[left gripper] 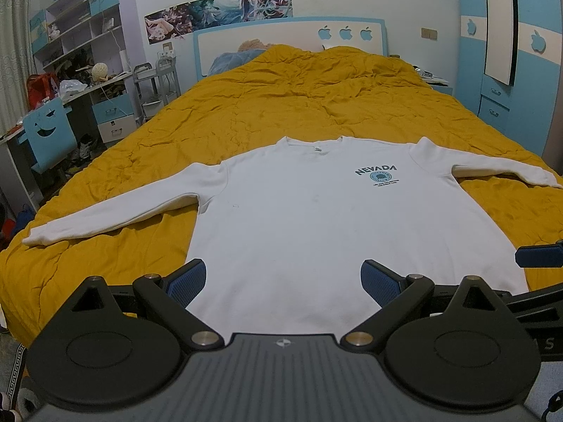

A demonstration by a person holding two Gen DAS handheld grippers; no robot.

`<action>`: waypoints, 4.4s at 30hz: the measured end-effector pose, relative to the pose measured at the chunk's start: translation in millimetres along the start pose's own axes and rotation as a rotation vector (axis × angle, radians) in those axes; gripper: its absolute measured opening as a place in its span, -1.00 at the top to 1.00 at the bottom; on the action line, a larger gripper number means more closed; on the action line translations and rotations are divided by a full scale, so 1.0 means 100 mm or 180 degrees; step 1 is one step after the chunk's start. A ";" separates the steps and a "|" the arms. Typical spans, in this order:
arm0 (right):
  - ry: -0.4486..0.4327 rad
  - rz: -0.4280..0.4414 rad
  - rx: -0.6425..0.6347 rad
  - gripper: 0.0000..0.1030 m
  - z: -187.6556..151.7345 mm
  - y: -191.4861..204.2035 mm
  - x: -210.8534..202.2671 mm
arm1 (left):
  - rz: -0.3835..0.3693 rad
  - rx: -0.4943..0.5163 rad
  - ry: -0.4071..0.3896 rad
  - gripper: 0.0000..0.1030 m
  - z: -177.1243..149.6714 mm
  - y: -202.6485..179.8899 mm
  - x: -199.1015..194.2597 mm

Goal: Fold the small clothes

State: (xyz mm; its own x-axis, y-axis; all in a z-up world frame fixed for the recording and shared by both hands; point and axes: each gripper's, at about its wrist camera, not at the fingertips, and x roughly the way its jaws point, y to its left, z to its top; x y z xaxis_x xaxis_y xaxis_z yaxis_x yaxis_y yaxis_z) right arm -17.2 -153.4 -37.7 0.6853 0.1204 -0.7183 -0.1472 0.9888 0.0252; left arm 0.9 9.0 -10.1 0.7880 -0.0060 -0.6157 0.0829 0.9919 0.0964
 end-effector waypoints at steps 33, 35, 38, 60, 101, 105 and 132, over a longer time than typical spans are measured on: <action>-0.0268 -0.0112 0.0062 -0.60 0.27 -0.24 0.23 | 0.0059 -0.0215 0.0269 -1.00 0.16 0.42 0.39; -0.0340 -0.0130 0.0047 -0.60 0.35 -0.29 0.32 | 0.0075 -0.0308 0.0280 -1.00 0.23 0.54 0.50; -0.0419 -0.0064 0.0041 -0.60 0.50 -0.39 0.50 | 0.0095 -0.0583 0.0284 -1.00 0.32 0.85 0.69; -0.0097 0.0014 0.0087 -0.59 1.30 -0.24 2.04 | 0.1141 -0.3420 0.0044 -0.49 -0.38 4.24 1.33; -0.0373 -0.0336 0.0788 0.19 1.27 -1.92 1.93 | -0.1414 -0.0999 -0.0341 0.88 2.66 0.18 2.14; -0.0333 -0.0368 0.0874 0.19 1.16 -2.10 1.98 | -0.1552 -0.0901 0.0127 0.88 2.18 -0.28 2.73; 0.0167 -0.0097 0.1045 0.20 1.67 -2.28 3.27 | -0.0759 -0.1454 0.0578 -0.34 1.44 2.01 3.40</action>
State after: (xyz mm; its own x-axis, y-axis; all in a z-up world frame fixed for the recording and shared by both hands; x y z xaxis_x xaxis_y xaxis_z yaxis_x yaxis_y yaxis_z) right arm 359.4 -324.8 -162.5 0.6470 0.0941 -0.7567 0.1162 0.9686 0.2198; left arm 373.1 187.6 -87.9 0.6583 -0.2555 -0.7081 -0.0591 0.9202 -0.3869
